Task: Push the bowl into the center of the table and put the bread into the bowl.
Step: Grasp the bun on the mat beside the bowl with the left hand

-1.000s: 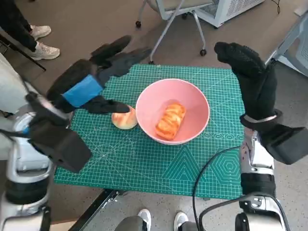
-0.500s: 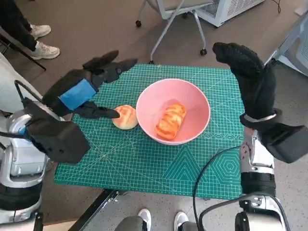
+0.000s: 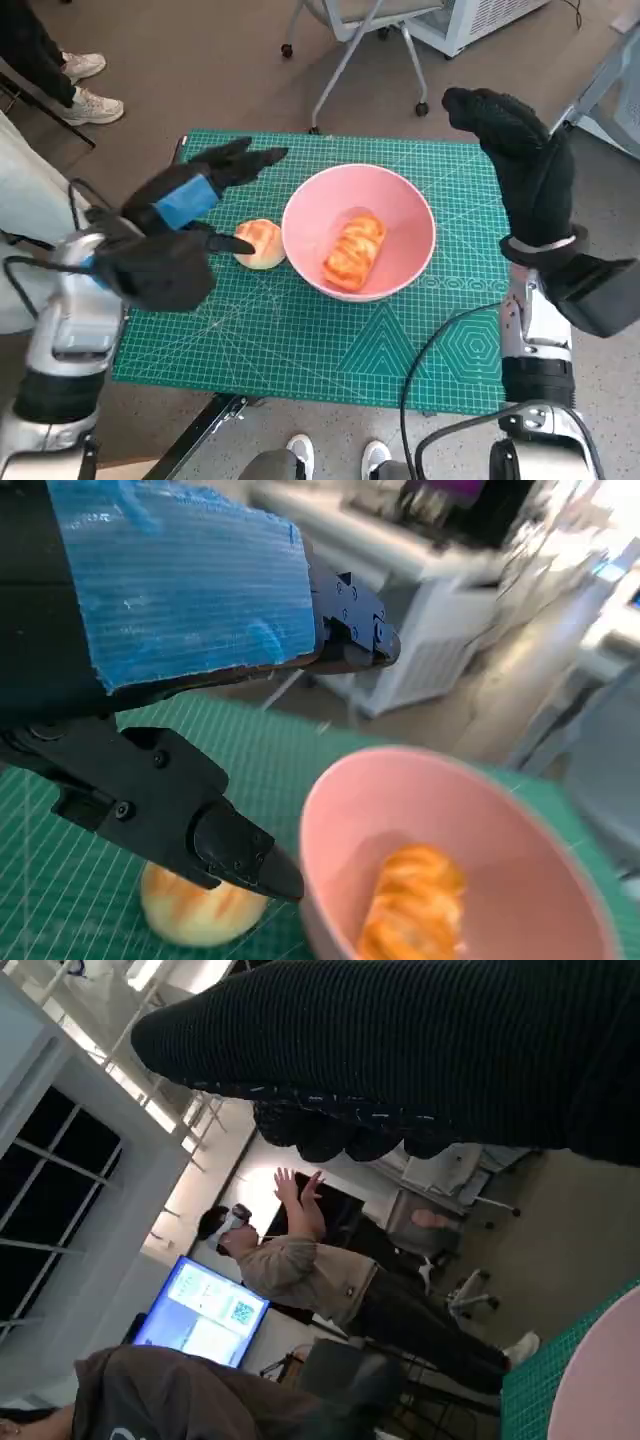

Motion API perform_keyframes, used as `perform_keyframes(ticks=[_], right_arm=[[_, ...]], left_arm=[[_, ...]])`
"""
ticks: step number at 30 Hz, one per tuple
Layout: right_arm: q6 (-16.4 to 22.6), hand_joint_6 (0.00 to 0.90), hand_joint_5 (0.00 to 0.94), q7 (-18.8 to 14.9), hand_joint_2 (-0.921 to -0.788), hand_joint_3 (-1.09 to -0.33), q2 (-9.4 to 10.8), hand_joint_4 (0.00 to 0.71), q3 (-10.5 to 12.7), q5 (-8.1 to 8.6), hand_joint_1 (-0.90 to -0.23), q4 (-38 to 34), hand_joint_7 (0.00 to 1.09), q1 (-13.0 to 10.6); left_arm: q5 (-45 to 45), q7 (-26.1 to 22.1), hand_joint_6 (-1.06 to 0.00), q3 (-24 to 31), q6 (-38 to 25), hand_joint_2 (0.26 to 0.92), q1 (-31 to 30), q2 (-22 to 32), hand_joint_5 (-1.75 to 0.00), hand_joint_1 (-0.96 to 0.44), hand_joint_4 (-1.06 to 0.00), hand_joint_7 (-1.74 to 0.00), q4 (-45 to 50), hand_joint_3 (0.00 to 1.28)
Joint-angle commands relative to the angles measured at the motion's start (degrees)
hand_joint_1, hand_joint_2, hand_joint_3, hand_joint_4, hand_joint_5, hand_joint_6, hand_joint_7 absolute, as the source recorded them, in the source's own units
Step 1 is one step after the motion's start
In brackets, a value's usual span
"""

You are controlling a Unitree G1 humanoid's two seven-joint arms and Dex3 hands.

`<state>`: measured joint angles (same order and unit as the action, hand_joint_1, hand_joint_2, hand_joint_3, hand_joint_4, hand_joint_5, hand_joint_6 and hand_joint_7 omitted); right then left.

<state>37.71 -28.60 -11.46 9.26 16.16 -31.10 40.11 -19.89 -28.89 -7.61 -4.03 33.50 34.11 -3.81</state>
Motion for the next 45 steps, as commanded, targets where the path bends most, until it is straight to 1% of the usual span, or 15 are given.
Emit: perform_keyframes(ticks=[1,10,23,27,31,32,35,36,37,40,41,42,43,44,45], right_arm=[[-0.57,0.000,0.001,-0.77,-0.921,-0.725,-0.79,0.165,0.44,0.51,-0.649,-0.74,0.53,-0.64],[-0.57,0.000,0.002,-0.88,-0.921,-0.722,-0.86,0.166,0.69,0.58,-0.647,-0.10,0.53,-1.05],[-0.21,0.011,0.003,-0.54,-0.921,-0.714,-1.05,0.170,0.93,0.60,-0.639,-0.75,0.52,-1.01],[-0.23,0.013,0.002,-0.46,-0.921,-0.714,-1.04,0.170,0.96,0.59,-0.639,-0.72,0.52,-0.98],[-0.21,0.015,0.002,-0.35,-0.921,-0.714,-0.99,0.170,0.98,0.55,-0.639,-0.62,0.52,-1.03],[-0.21,0.015,0.002,-0.34,-0.921,-0.714,-0.97,0.170,0.98,0.55,-0.639,-0.58,0.52,-1.06],[-0.16,0.016,0.002,-0.32,-0.921,-0.714,-0.93,0.170,0.96,0.51,-0.638,-0.50,0.52,-1.10],[-0.15,0.016,0.002,-0.30,-0.921,-0.714,-0.92,0.170,0.96,0.50,-0.639,-0.50,0.51,-1.09],[-0.14,0.016,0.002,-0.30,-0.921,-0.714,-0.90,0.170,0.96,0.52,-0.639,-0.53,0.51,-1.08],[-0.12,0.017,0.002,-0.28,-0.921,-0.714,-0.88,0.170,0.99,0.54,-0.639,-0.60,0.51,-1.02],[-0.13,0.017,0.002,-0.24,-0.921,-0.714,-0.87,0.170,1.00,0.53,-0.639,-0.59,0.51,-1.00],[-0.14,0.018,0.002,-0.22,-0.921,-0.714,-0.86,0.170,1.00,0.52,-0.639,-0.58,0.51,-0.98],[-0.18,0.018,0.002,-0.19,-0.921,-0.715,-0.86,0.170,1.00,0.53,-0.639,-0.58,0.51,-0.95],[-0.20,0.018,0.002,-0.18,-0.921,-0.715,-0.85,0.170,1.01,0.54,-0.639,-0.57,0.51,-0.93],[-0.20,0.018,0.002,-0.22,-0.921,-0.715,-0.86,0.170,1.04,0.60,-0.639,-0.65,0.51,-0.91]], left_arm=[[-1.51,1.25,-0.29,-2.02,1.23,0.743,2.40,-1.10,0.00,-0.20,-0.12,-0.01,-5.00,0.00],[-4.15,1.08,-0.28,-5.14,-0.31,0.753,5.31,-1.99,0.00,-0.17,-0.11,0.00,-12.47,0.01],[-7.78,-2.55,-0.28,-9.38,-9.25,0.771,8.99,-3.12,-0.02,-0.15,-0.16,0.00,-17.34,0.01],[-9.42,-4.09,-0.29,-11.19,-12.34,0.776,9.91,-3.39,-0.02,-0.16,-0.19,-0.01,-17.52,0.01],[-10.96,-5.03,-0.34,-12.72,-14.38,0.780,10.36,-3.56,-0.03,-0.16,-0.23,-0.03,-17.59,0.01],[-11.24,-5.16,-0.38,-13.02,-14.71,0.782,10.42,-3.58,-0.04,-0.16,-0.26,-0.05,-17.64,0.01],[-12.16,-5.59,-0.43,-14.13,-15.29,0.786,10.61,-3.53,-0.04,-0.15,-0.32,-0.06,-18.03,0.01],[-12.40,-5.70,-0.47,-14.34,-15.32,0.788,10.63,-3.50,-0.06,-0.13,-0.38,-0.08,-18.11,0.01],[-12.59,-5.83,-0.49,-14.54,-15.13,0.789,10.56,-3.39,-0.06,-0.13,-0.40,-0.08,-18.14,0.01],[-12.74,-6.09,-0.61,-14.90,-14.48,0.799,10.40,-3.07,-0.10,-0.09,-0.57,-0.13,-18.28,0.01],[-12.64,-6.23,-0.63,-14.97,-14.10,0.801,10.34,-2.88,-0.10,-0.08,-0.59,-0.14,-18.33,0.01],[-12.56,-6.34,-0.68,-15.02,-13.85,0.808,10.30,-2.75,-0.12,-0.07,-0.66,-0.19,-18.36,0.01],[-12.38,-6.56,-0.68,-14.98,-13.49,0.811,10.19,-2.53,-0.13,-0.06,-0.68,-0.24,-18.21,0.01],[-12.25,-6.72,-0.68,-14.94,-13.24,0.833,10.11,-2.38,-0.15,-0.13,-0.72,-0.43,-18.10,0.02],[-11.97,-6.82,-0.68,-14.78,-12.80,0.865,9.99,-2.21,-0.17,-0.21,-0.77,-0.72,-18.05,0.04]])
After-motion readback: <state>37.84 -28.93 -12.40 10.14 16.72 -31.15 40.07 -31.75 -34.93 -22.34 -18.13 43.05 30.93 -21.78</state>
